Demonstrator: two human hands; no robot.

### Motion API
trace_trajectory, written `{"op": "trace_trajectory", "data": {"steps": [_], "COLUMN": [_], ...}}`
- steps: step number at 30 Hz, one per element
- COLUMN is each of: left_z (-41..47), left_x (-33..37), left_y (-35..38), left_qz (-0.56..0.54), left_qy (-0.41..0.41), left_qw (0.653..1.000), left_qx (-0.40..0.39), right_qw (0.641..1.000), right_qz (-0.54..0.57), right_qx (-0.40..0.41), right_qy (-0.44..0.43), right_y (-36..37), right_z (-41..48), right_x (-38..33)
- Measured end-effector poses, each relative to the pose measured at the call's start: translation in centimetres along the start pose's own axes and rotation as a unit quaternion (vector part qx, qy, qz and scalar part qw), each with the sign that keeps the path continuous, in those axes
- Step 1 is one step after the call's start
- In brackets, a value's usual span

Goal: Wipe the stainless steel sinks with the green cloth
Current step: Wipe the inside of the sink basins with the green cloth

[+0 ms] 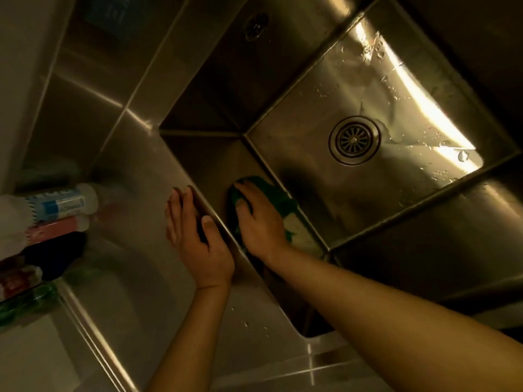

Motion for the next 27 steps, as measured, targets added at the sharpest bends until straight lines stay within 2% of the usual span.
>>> {"op": "trace_trajectory", "data": {"steps": [5,12,15,17,20,22,27], "left_z": [0.0,0.0,0.0,0.0,-0.1,-0.1,-0.1], "left_x": [-0.2,-0.3,-0.2,-0.1,0.0,0.2,0.2], "left_y": [0.0,0.0,0.0,0.0,-0.1,-0.1,-0.1], "left_qz": [-0.002,0.005,0.006,0.004,0.001,-0.004,-0.001], "left_qy": [0.004,-0.007,-0.009,-0.015,-0.021,-0.024,-0.025], "left_qw": [1.0,1.0,1.0,1.0,1.0,1.0,1.0], "left_qx": [0.0,-0.001,-0.004,-0.008,-0.009,-0.011,-0.012], "right_qw": [0.999,0.992,0.98,0.962,0.941,0.949,0.979], "right_qz": [-0.027,-0.024,-0.009,0.006,0.004,0.0,-0.015], "right_qx": [-0.016,0.026,0.049,0.061,0.045,0.055,0.075], "right_qy": [0.018,0.121,0.191,0.267,0.336,0.311,0.188], "right_y": [-1.4,-2.5,-2.9,-2.9,-2.4,-2.0,-0.8], "right_z": [5.5,3.1,0.7,-1.3,-3.5,-4.6,-7.7], "right_x": [2.6,7.8,9.6,10.9,10.8,9.5,5.2]}}
Point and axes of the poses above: each hand's wrist, its own z-axis towards the middle knuckle, its own y-axis out of the palm, x = y × z, the point moved 7 cm from there along z, towards the middle knuckle, and after that the axes turned 12 degrees about -x, right-handed, at the moved point
